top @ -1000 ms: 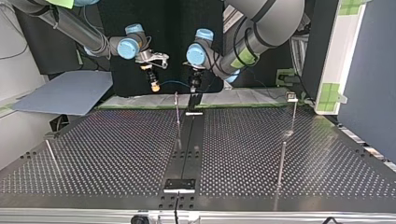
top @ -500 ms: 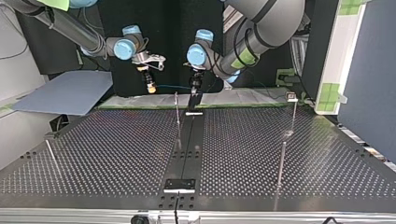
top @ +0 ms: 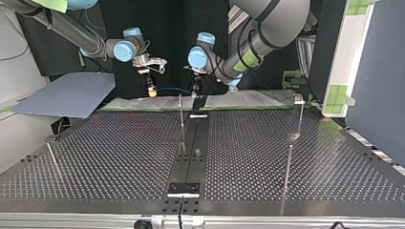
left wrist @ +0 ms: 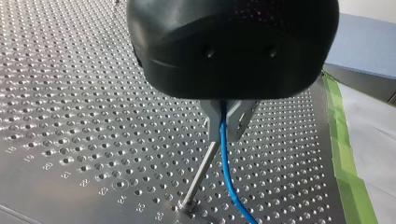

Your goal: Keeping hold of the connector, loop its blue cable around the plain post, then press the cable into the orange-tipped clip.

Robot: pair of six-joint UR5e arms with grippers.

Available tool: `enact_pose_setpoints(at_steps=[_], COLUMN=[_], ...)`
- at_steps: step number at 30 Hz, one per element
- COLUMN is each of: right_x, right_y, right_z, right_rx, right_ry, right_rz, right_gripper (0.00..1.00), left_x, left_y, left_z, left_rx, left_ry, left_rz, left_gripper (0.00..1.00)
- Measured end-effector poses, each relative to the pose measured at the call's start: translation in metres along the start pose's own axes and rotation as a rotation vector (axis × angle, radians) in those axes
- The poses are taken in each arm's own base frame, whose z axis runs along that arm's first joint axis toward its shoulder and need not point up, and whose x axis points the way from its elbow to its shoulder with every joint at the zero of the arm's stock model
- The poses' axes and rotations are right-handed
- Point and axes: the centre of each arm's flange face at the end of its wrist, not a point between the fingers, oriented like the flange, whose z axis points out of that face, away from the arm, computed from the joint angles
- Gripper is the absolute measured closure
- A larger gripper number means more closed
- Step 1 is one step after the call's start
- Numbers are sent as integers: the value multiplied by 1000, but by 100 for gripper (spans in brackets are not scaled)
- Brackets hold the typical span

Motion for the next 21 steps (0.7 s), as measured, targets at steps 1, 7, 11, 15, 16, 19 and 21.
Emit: enact_pose_setpoints(at_steps=[1, 7, 11, 15, 16, 19, 21], right_x=[0, 1, 1, 1, 1, 0, 0], right_y=[0, 2, 3, 5, 5, 7, 8], right_z=[0, 1, 1, 1, 1, 1, 2], right_rx=[1, -1, -2, -4, -5, -7, -10], right_ry=[1, 4, 4, 4, 4, 3, 3], right_rz=[0, 1, 1, 2, 2, 3, 3], right_gripper=[100, 100, 100, 100, 100, 100, 100], left_x=[0, -2, -4, -4, -2, 2, 3], left_y=[-1, 0, 0, -1, -1, -1, -2], left_z=[0, 2, 4, 8, 10, 13, 14], left_rx=[0, -12, -21, -28, -33, -45, -46], left_ry=[-1, -4, -5, 1, 5, 21, 25], left_rz=[1, 12, 22, 32, 39, 58, 63], left_gripper=[100, 100, 100, 100, 100, 100, 100])
